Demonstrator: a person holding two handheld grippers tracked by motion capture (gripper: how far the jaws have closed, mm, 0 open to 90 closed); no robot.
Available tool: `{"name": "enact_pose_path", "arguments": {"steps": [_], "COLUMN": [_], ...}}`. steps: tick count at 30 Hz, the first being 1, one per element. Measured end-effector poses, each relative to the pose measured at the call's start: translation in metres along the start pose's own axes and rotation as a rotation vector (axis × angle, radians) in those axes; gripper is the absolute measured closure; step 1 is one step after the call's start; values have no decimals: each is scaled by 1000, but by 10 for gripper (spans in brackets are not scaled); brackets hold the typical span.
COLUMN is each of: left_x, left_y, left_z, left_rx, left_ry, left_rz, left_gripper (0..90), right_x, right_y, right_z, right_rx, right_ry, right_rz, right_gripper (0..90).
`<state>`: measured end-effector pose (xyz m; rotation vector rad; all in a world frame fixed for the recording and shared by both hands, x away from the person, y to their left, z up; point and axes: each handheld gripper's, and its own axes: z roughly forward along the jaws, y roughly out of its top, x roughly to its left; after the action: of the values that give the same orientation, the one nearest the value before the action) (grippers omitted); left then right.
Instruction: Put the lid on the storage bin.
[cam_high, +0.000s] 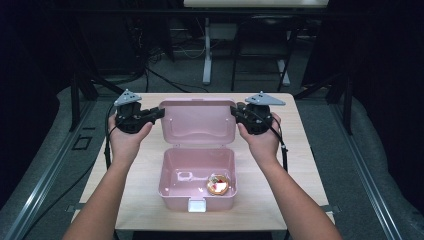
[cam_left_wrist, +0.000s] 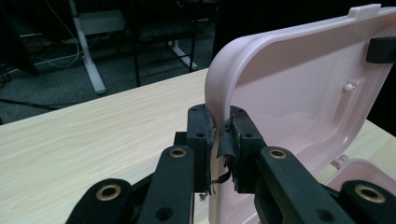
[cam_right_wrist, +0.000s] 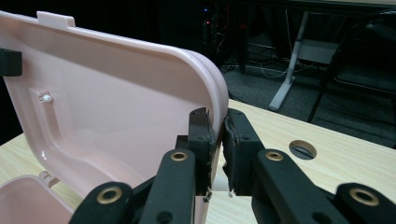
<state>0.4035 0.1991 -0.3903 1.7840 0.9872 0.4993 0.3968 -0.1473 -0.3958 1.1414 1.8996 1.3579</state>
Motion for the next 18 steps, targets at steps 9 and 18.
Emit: {"name": "enact_pose_path", "arguments": {"steps": [9, 18], "left_x": [-3, -6], "left_y": [-1, -3], "left_z": [-7, -12], "left_rx": [-6, -13], "left_ry": [-26, -27], "left_rz": [-4, 32], "left_gripper": [795, 804], "right_x": [6, 11], "right_y": [0, -2], "right_z": [-7, -16], "right_rx": [-8, -20], "right_ry": [16, 28], "right_rz": [-11, -11], "right_gripper": [760, 754]}}
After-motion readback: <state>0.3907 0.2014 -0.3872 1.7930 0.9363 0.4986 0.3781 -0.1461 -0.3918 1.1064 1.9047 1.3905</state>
